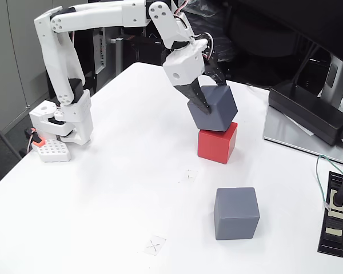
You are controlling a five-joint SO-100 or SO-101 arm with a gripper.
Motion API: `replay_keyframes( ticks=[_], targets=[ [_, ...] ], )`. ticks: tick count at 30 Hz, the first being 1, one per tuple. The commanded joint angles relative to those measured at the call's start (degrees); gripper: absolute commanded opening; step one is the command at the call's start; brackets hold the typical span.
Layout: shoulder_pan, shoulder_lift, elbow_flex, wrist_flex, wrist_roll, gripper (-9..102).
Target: Stack the three blocks in an ordered color.
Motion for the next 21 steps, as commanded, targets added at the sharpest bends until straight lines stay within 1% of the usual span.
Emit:
replay_keyframes(
  ticks=[1, 17, 21],
  targets=[
    [0.53, 0.18, -2.11, -0.79, 0.62, 31],
    [0.79, 0.79, -2.20, 0.00, 0.62, 32],
    [5.01, 0.97, -3.08, -0.09, 0.70, 32]
  ],
)
